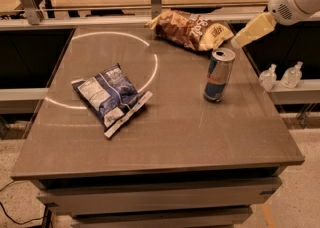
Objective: Pick brown chip bag
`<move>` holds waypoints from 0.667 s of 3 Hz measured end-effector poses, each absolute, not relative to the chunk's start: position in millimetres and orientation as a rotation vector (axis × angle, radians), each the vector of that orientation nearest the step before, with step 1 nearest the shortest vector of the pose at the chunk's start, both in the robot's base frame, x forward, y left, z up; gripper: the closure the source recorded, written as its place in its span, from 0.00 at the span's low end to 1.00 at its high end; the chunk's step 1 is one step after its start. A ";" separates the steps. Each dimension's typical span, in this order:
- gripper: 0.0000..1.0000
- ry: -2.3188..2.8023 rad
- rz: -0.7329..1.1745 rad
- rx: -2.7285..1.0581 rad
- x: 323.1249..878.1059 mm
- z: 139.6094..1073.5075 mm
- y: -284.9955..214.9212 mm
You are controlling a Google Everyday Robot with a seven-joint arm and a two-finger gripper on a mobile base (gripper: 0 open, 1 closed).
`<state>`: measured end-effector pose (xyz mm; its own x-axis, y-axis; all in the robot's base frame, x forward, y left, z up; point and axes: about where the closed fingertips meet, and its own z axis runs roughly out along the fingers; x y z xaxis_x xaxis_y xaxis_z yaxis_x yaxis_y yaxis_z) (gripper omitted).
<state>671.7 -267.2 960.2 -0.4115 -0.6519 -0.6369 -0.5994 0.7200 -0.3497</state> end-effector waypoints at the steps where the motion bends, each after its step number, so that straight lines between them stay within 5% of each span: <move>1: 0.00 2.126 0.005 -0.992 697.2 947.0 -260.4; 2: 0.00 2.128 0.008 -0.991 697.3 945.6 -259.9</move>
Offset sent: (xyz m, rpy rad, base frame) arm 0.0182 0.0066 -0.0160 0.0293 0.0360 0.0455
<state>697.3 -259.9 945.6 -0.3981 -0.6485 -0.6488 -0.6531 0.6970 -0.2960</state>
